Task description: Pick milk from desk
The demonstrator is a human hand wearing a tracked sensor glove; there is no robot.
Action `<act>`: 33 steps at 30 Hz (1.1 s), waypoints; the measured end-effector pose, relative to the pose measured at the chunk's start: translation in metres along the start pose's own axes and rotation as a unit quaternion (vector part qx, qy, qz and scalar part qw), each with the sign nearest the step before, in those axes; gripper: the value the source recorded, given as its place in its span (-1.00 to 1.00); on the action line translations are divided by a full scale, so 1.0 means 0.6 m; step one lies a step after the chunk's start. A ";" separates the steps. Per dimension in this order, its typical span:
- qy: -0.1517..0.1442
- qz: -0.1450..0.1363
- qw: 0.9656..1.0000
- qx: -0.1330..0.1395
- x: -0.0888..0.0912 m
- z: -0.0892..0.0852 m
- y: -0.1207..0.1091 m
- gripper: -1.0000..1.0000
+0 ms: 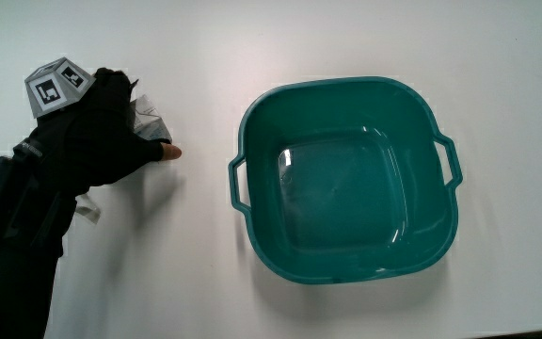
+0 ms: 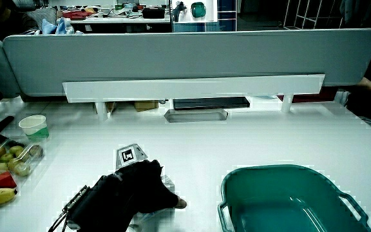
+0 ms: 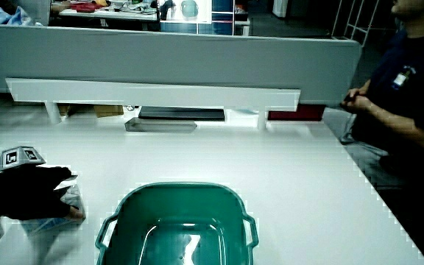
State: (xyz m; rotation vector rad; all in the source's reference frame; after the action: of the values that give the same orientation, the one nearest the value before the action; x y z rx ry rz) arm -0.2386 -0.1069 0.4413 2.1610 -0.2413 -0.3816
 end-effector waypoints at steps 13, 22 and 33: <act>-0.006 -0.028 0.998 0.051 -0.006 0.006 0.005 0.61; -0.016 -0.033 0.997 0.069 -0.010 0.008 -0.002 0.80; -0.026 -0.037 0.996 0.073 -0.015 0.009 0.002 1.00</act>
State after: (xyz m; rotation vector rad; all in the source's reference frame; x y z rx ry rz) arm -0.2487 -0.1086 0.4410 2.3106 -0.2237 -0.4764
